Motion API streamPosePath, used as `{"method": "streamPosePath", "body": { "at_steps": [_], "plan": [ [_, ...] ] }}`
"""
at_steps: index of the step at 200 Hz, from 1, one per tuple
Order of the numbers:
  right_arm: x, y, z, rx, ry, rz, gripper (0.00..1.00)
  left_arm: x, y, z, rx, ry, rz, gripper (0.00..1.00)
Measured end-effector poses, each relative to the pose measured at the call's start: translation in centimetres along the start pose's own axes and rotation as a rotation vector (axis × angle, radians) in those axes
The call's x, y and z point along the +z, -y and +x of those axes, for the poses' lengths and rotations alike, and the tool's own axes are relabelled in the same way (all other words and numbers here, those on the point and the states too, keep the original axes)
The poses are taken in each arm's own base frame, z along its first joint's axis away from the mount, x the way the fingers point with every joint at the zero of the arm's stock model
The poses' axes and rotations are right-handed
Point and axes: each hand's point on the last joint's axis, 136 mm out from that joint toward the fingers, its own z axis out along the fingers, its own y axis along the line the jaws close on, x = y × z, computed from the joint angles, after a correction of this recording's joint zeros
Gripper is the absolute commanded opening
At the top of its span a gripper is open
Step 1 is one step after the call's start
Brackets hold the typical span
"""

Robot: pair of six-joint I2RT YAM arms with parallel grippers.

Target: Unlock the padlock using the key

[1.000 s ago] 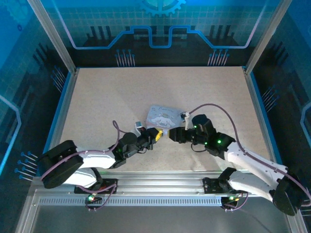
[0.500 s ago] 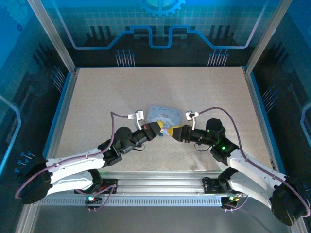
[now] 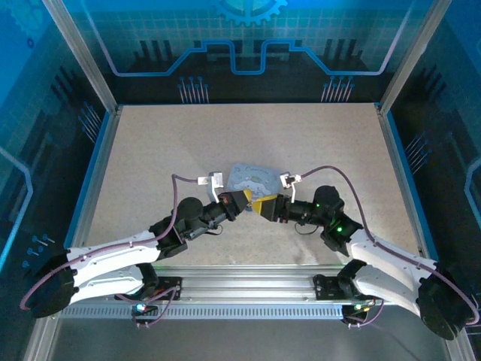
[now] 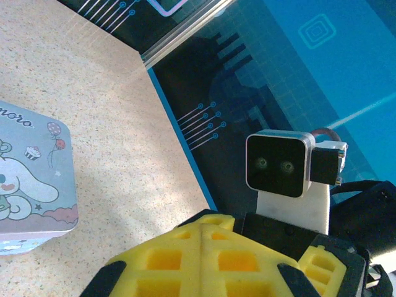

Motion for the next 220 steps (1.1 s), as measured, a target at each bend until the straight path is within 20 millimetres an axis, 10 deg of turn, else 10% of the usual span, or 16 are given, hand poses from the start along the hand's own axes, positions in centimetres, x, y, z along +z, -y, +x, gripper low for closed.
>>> {"method": "streamPosePath", "body": {
  "at_steps": [220],
  "plan": [
    [2.1, 0.0, 0.2, 0.052, -0.033, -0.014, 0.11, 0.0, -1.0, -0.4, -0.016, 0.03, -0.052, 0.0]
  ]
}}
